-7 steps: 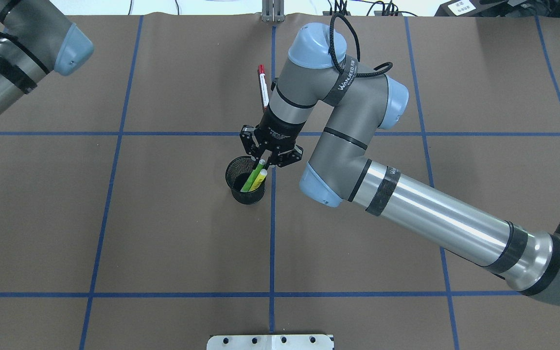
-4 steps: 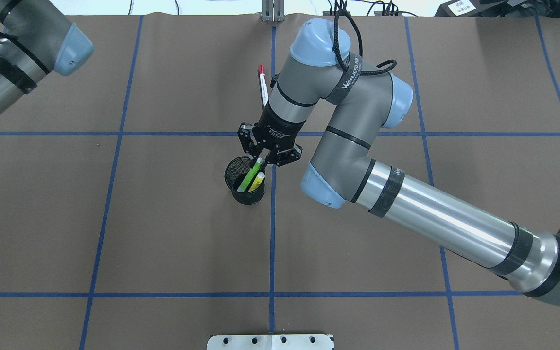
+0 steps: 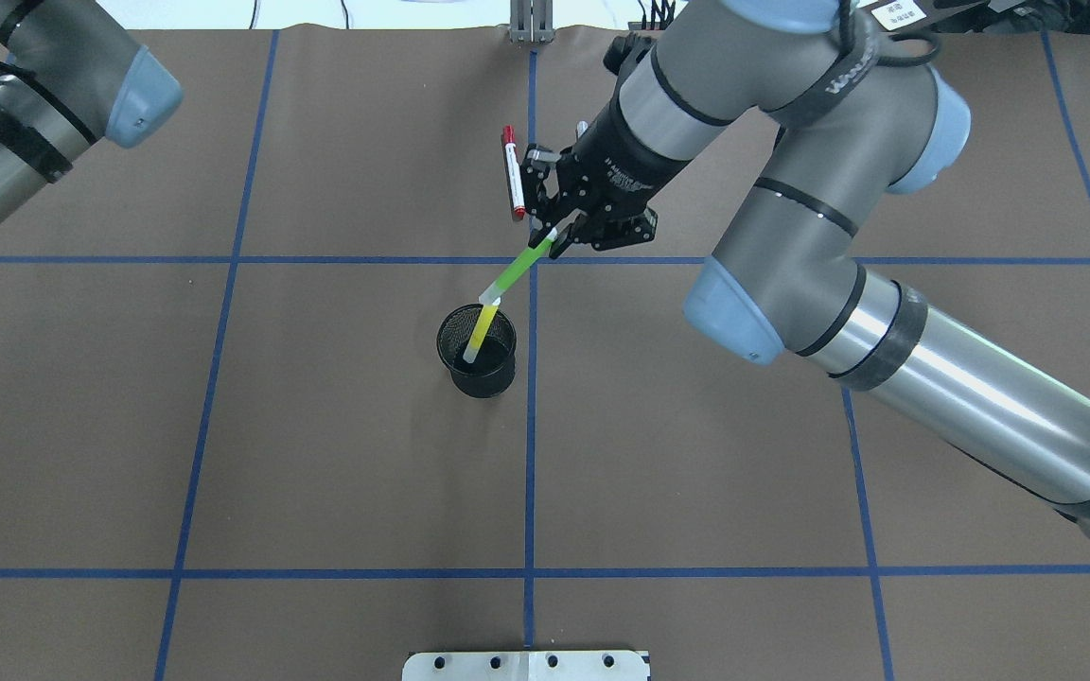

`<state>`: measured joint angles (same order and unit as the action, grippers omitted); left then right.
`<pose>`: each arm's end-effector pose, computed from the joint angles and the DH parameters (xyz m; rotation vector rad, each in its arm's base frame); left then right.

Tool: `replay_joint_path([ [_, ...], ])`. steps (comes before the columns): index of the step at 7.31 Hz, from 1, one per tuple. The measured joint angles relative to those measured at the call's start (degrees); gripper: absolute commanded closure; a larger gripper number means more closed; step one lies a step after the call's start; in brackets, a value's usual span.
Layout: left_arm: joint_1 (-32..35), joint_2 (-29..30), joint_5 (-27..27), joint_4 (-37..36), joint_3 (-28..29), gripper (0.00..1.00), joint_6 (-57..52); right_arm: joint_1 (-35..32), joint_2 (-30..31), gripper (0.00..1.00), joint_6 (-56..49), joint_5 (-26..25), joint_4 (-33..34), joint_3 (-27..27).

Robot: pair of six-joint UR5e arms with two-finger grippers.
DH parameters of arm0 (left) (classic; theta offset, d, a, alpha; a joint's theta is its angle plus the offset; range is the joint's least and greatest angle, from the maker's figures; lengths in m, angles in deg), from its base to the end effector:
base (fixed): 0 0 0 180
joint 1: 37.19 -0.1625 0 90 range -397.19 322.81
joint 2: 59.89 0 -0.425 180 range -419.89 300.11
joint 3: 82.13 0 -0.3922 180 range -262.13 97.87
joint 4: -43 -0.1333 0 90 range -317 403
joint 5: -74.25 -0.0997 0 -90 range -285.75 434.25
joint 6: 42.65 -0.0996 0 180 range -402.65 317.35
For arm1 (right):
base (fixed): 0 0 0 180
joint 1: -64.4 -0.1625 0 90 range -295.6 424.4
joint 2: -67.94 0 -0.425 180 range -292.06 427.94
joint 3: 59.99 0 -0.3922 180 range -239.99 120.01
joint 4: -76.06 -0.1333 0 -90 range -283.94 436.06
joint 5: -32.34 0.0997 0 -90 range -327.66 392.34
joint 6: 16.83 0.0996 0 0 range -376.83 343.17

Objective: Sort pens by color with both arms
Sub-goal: 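Lift the green highlighter out and carry it toward the other markers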

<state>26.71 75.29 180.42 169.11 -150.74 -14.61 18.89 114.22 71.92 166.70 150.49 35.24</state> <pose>0.2541 -0.7587 0.2656 0.8077 0.7001 0.1169 -0.4160 -0.5143 0.1145 -0.2077 -1.2443 0.2322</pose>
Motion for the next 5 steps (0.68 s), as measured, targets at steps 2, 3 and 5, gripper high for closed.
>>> replay_joint_path([
  [2,0.0,-0.3,0.0,0.0,0.1,0.01,0.1,-1.8,-0.8,1.0,-0.5,-8.6,-0.1,1.9],
  [3,0.0,-0.6,0.0,-0.1,0.2,0.01,0.1,-1.9,-2.0,1.0,-1.2,-14.8,-0.3,1.3],
  [5,0.0,-0.8,-0.2,-0.3,1.4,0.01,0.1,-1.0,-6.9,1.0,-4.1,-26.5,-0.9,-4.8],
])
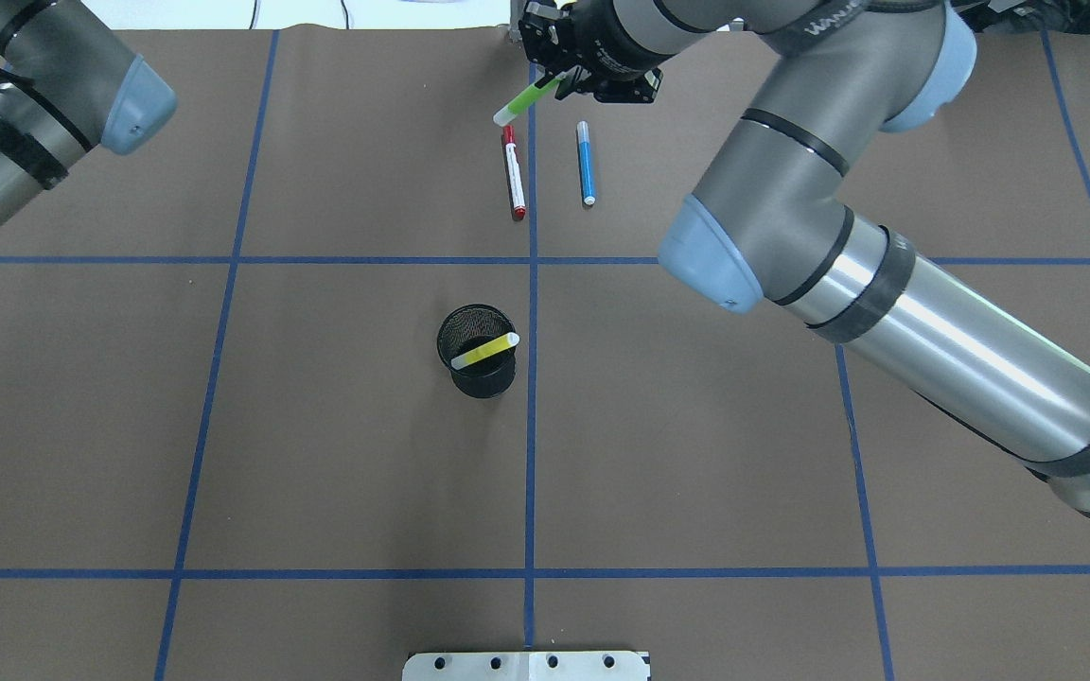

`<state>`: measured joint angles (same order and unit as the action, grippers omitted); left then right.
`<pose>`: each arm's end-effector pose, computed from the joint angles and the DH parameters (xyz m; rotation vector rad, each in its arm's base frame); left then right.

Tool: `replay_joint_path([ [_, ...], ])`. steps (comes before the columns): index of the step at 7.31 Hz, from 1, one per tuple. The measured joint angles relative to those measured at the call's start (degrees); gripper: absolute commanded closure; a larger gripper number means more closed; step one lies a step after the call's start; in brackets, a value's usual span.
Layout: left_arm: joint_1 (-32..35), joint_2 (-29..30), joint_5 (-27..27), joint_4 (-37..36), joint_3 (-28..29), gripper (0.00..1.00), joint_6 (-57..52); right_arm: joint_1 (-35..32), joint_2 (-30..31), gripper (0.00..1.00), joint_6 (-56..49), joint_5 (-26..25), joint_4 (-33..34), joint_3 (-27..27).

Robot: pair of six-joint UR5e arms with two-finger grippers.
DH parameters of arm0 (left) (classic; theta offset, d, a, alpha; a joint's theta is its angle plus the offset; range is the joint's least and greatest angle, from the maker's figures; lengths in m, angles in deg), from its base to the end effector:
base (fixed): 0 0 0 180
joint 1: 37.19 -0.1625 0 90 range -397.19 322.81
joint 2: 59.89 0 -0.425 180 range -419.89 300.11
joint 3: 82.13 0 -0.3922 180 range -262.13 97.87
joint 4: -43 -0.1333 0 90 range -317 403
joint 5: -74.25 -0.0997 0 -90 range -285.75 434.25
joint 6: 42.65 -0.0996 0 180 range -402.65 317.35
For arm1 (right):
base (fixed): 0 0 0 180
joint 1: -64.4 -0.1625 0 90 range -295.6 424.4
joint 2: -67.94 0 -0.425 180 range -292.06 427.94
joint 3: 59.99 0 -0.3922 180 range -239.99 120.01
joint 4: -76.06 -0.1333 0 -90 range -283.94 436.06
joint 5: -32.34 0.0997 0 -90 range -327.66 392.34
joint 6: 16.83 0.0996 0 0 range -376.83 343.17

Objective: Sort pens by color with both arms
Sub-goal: 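Lift the green highlighter out and carry it toward the other markers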

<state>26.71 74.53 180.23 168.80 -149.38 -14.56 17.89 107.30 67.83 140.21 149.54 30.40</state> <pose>0.2552 -0.7617 0.2887 0.7705 0.6806 0.1082 -0.4079 -0.5792 0.0712 0.2661 -1.1809 0.4461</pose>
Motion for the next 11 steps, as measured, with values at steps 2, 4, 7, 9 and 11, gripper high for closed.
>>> replay_joint_path([
  [2,0.0,-0.4,-0.1,0.2,0.9,0.0,0.1,2.9,-4.0,1.0,-4.5,-12.0,-5.4,-9.7],
  [4,-0.1,-1.5,-0.2,0.4,0.9,0.0,0.3,4.6,-7.1,1.0,-7.8,-19.0,-12.6,-19.6],
  [7,-0.2,-2.3,-0.3,0.5,1.1,0.0,0.8,9.3,-12.3,1.0,-12.7,-33.5,-14.2,-30.9],
  [9,-0.6,-2.5,-1.8,0.5,1.5,0.0,0.9,12.1,-15.0,1.0,-13.9,-39.9,-15.3,-37.7],
  [11,-1.5,-2.5,-4.2,1.0,2.6,0.0,0.9,13.9,-17.6,1.0,-14.5,-43.3,-20.1,-45.2],
])
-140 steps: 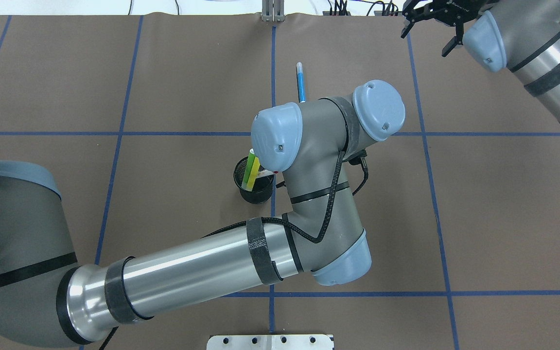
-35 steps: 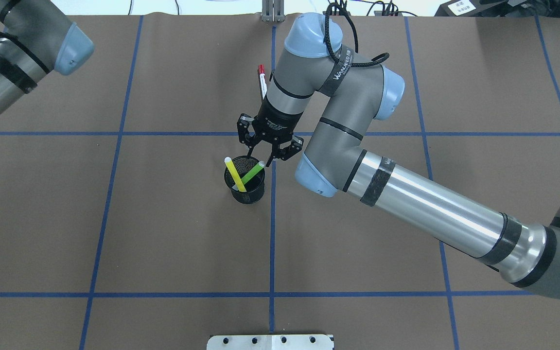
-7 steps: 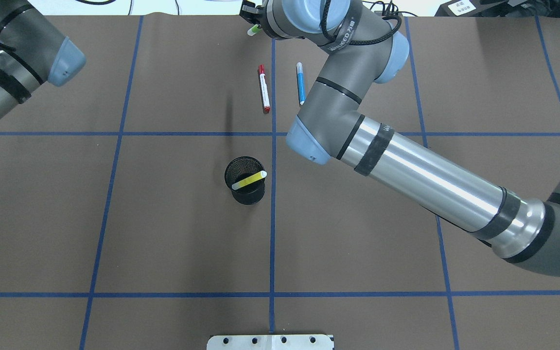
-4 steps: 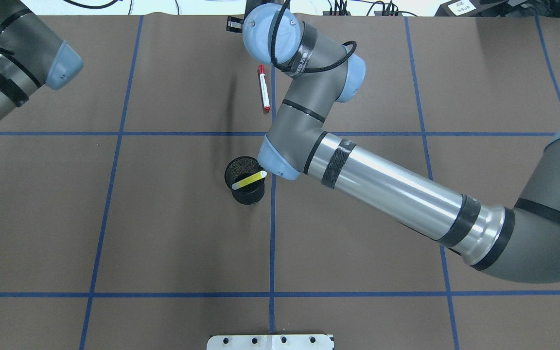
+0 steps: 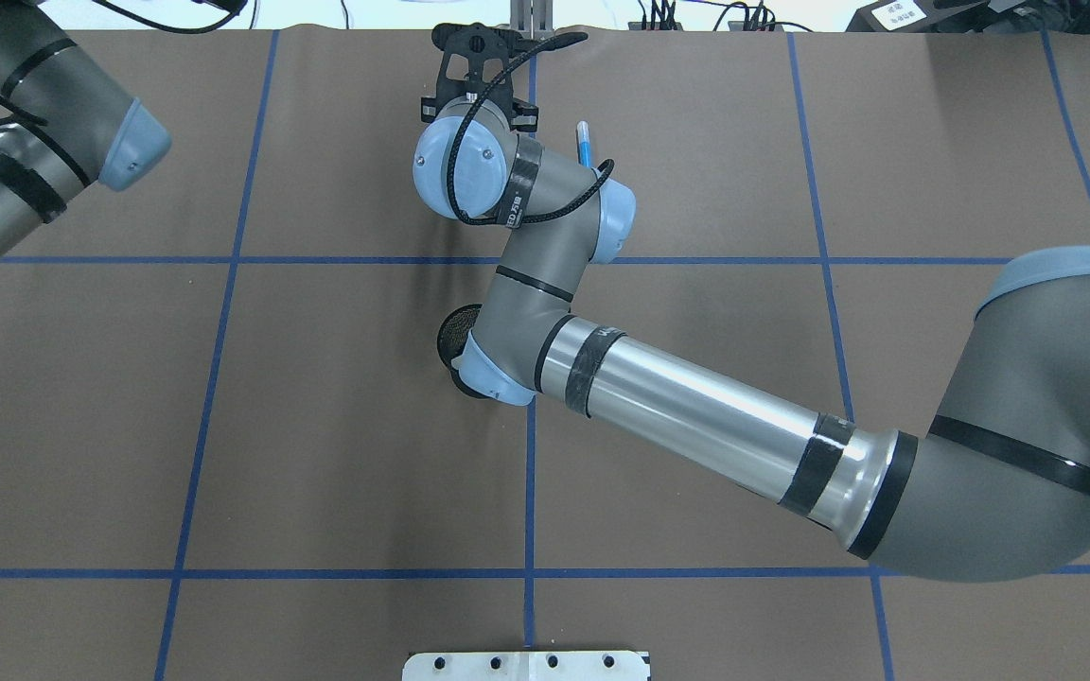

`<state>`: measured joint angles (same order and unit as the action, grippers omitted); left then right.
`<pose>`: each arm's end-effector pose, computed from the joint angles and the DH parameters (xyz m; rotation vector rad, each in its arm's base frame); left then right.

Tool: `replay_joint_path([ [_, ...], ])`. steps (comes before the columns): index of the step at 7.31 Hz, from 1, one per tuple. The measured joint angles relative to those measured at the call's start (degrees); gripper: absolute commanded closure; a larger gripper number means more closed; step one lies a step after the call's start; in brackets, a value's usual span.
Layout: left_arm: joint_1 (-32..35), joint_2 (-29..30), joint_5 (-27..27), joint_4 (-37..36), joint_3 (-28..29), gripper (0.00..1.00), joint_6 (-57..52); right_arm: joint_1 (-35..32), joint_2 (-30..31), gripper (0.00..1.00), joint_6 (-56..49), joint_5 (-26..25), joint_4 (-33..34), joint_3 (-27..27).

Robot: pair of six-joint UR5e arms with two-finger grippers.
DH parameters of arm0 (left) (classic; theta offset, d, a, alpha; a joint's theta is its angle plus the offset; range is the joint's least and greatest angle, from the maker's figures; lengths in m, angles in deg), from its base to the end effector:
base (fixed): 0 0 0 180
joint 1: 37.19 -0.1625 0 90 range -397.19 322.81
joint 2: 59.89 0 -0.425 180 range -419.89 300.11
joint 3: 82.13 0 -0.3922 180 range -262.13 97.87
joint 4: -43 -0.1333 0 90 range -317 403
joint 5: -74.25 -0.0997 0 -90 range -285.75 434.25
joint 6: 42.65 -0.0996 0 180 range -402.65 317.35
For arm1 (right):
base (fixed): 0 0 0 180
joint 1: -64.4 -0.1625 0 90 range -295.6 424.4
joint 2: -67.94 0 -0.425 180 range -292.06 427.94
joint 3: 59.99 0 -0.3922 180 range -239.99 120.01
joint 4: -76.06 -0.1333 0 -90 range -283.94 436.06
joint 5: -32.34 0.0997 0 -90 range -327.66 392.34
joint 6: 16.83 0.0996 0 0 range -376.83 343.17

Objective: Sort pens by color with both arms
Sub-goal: 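Lift the green highlighter out and carry it toward the other markers, then lay the green highlighter beside the red-capped marker, release, withdraw right gripper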

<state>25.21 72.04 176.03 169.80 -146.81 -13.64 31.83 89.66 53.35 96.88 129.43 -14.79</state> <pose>0.2694 -0.7591 0.3446 0.7273 0.6080 0.0731 -0.6487 -0.6233 0.1219 0.8216 -0.7523 0.4321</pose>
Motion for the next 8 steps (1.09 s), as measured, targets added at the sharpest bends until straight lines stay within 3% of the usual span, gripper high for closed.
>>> replay_joint_path([
  [3,-0.2,0.0,-0.5,0.8,1.1,0.0,0.0,0.6,-1.9,1.0,-3.7,-1.5,-1.5,-4.5],
  [4,-0.2,0.0,-0.5,0.9,1.2,0.0,0.0,0.7,-2.0,0.74,-4.4,-1.8,-1.5,-5.2],
  [5,-0.2,0.0,-0.5,0.9,1.3,0.0,0.0,0.9,-2.2,0.01,-4.7,-1.9,-1.5,-5.5],
  [8,-0.3,0.0,-0.6,0.8,1.6,0.0,0.0,1.6,-2.7,0.0,-5.0,-1.2,-1.6,-4.9],
])
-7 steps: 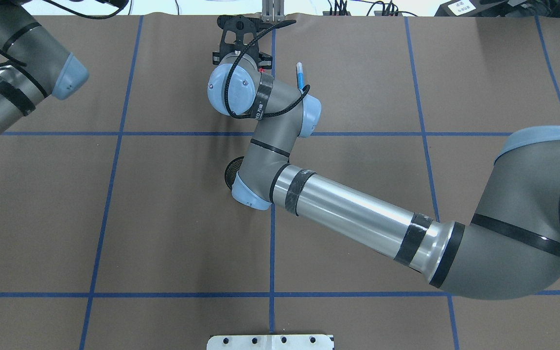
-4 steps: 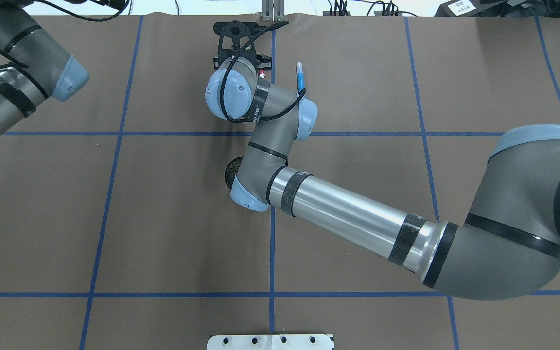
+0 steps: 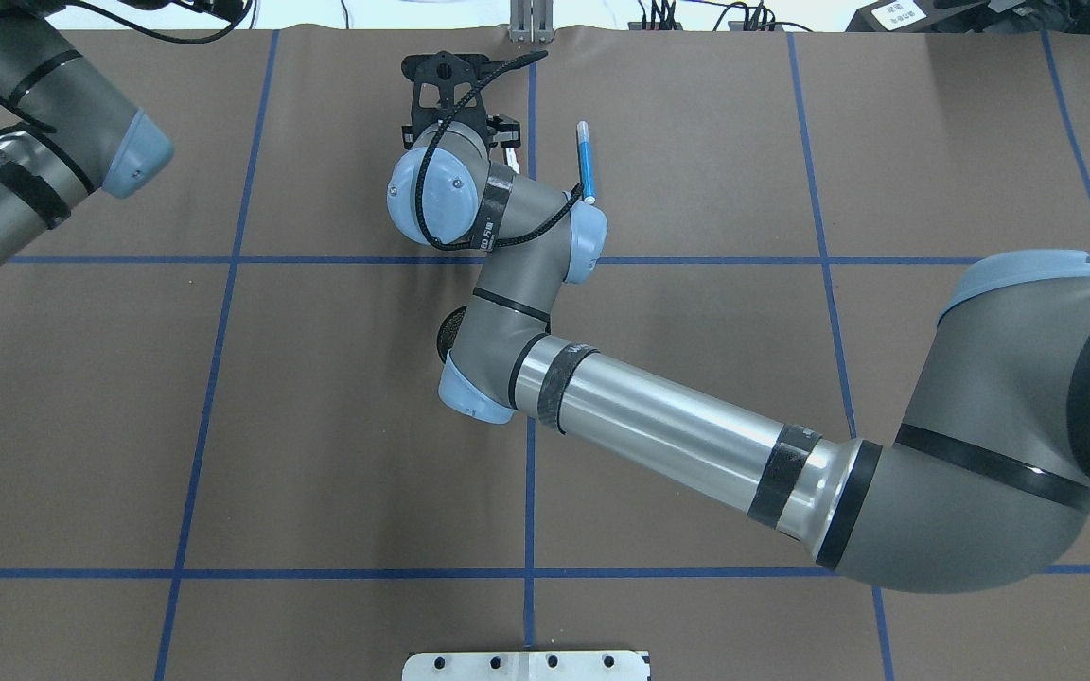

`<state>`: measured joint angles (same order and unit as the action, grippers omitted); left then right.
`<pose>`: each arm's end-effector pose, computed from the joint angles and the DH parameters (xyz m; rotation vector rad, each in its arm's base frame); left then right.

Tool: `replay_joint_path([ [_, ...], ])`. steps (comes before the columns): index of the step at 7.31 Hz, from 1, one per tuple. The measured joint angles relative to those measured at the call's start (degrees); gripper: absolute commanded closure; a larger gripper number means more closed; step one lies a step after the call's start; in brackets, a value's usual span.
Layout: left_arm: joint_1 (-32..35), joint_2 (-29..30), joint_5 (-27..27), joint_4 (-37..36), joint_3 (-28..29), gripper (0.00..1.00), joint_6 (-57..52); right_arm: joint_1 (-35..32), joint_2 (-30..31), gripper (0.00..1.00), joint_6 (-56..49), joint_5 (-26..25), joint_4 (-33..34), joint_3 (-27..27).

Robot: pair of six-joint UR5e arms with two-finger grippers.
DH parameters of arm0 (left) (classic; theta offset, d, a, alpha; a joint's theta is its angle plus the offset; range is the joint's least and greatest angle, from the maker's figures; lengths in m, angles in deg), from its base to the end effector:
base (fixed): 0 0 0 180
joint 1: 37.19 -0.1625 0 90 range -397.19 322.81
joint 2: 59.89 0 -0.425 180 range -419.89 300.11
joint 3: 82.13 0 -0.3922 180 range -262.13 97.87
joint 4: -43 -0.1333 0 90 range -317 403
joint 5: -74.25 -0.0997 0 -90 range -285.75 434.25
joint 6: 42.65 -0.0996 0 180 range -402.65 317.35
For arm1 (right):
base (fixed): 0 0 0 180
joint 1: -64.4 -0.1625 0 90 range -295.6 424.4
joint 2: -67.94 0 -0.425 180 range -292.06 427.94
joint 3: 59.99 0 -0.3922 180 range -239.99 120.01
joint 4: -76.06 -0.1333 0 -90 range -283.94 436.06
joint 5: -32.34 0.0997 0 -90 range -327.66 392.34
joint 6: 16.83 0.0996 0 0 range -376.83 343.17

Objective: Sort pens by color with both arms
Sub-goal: 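Lay the green highlighter beside the red-capped marker, release, withdraw right gripper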

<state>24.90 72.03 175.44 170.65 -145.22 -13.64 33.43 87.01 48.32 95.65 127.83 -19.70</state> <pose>0.2742 -0.7611 0.3572 0.7189 0.5959 0.0720 -0.6754 -0.6130 0.1188 0.8526 -0.7035 0.3372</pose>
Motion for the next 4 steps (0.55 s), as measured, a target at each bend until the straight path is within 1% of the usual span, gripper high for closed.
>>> replay_joint_path([
  [1,-0.2,0.0,0.0,0.0,0.0,0.0,0.0,-0.4,0.1,0.0,-0.4,2.1,0.0,1.6],
  [2,-0.8,0.0,-0.4,0.0,0.0,0.0,0.1,-1.8,0.5,0.0,-0.8,6.1,0.0,4.0],
  [4,-3.9,0.6,-3.9,0.7,-1.2,0.0,4.4,-7.4,3.5,0.0,-1.3,18.1,0.1,9.8],
])
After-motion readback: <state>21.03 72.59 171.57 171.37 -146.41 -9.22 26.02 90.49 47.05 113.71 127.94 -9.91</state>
